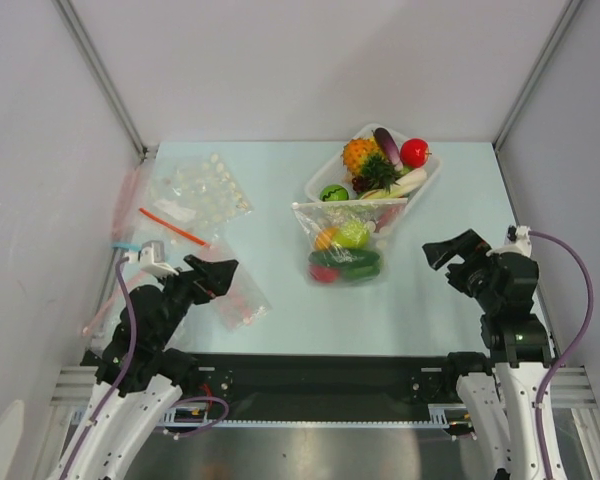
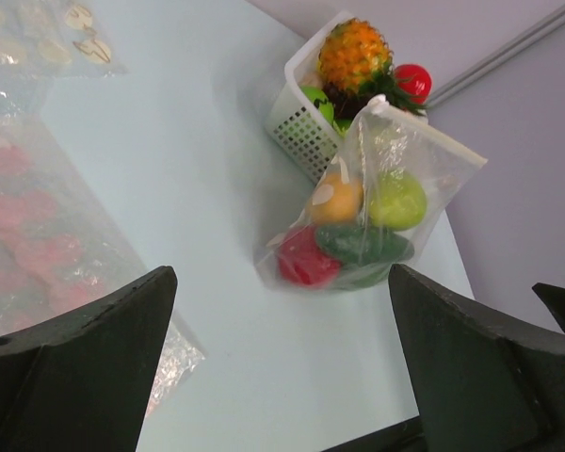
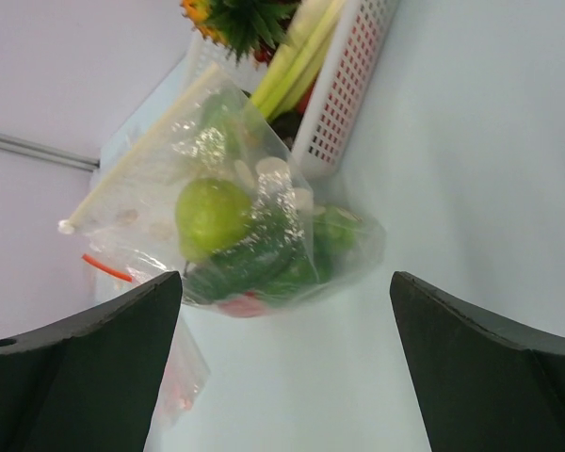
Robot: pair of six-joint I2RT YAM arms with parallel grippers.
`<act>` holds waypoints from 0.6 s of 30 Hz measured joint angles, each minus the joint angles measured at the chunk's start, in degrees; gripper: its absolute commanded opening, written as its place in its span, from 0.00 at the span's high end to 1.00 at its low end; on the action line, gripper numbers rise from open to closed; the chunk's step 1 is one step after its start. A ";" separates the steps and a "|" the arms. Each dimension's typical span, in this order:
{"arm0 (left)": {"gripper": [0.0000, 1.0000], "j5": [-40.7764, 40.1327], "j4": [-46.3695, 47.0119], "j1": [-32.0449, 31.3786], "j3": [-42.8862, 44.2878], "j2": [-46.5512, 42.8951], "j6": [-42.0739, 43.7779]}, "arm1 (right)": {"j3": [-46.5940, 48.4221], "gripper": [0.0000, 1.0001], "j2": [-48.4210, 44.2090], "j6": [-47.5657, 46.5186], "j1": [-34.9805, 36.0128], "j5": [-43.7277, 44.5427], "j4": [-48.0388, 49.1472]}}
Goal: Place the food in the zip-top bag and seal the zipper
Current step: Reset both arms
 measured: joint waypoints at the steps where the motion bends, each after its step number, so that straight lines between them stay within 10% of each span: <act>1: 0.00 0.26 -0.50 0.00 -0.17 -0.11 0.02 | -0.68 0.00 -0.44 -0.04 0.00 -0.04 -0.76; 18: 0.00 3.89 -5.51 0.00 -0.13 0.96 3.69 | -4.31 0.01 -2.40 -4.31 0.02 0.13 -3.10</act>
